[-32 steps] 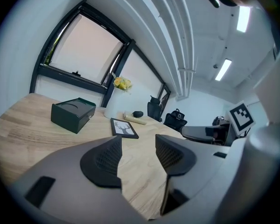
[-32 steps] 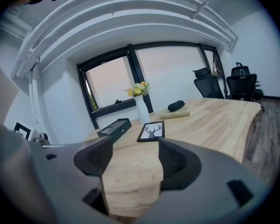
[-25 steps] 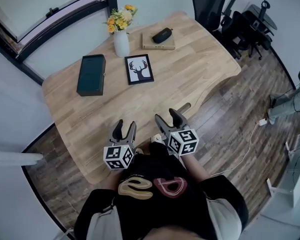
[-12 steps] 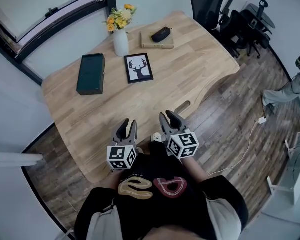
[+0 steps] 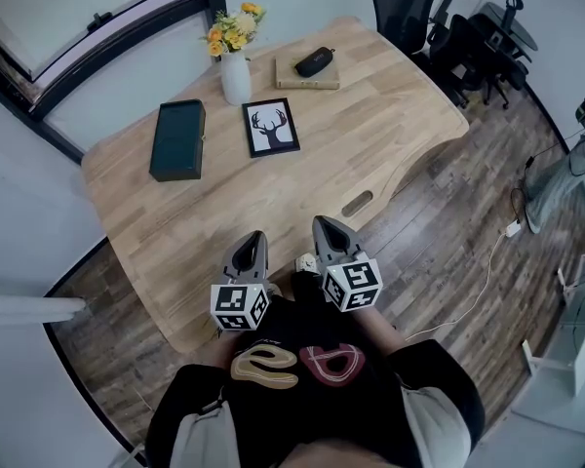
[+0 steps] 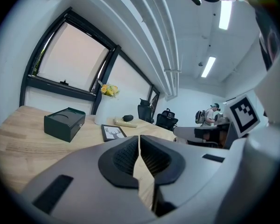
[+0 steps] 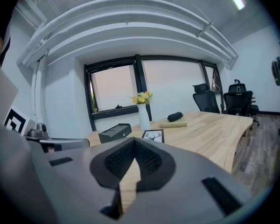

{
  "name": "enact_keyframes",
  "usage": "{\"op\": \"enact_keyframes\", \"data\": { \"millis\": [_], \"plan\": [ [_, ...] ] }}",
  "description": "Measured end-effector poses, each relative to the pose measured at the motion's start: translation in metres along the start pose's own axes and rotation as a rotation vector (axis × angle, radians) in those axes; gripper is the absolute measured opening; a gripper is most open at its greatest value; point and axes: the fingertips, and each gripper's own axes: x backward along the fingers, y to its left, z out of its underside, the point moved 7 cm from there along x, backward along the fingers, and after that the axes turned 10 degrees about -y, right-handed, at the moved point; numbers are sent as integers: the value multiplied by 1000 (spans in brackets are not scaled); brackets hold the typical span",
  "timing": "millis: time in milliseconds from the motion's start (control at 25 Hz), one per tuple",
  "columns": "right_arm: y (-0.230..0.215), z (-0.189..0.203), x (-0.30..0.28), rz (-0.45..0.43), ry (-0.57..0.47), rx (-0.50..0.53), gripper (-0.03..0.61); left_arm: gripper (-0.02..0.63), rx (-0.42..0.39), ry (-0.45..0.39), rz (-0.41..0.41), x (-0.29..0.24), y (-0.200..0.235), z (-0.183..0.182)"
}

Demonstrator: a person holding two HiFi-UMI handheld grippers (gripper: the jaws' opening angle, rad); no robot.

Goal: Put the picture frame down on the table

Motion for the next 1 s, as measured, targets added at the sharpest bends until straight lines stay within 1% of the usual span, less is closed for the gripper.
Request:
{"op": "enact_keyframes", "data": {
  "millis": [280,520,600,720,1000],
  "plan": [
    [7,1,1,-9,1,45,9,23,-2,-1,-2,5,0,0],
    [11,2,-2,-23,3,28,9,23,-7,-6,8,4,-1,-1],
    [13,1,-3,-31,6,57,9,23,-9,-7,7,3,-1,-2],
    [21,-1,-4,-45,4,132,9,23,-8,-7,0,3,2,-2],
    [32,4,-8,-81,-9,163,9,23,-33,-17,16,3,3,-3]
  ]
}}
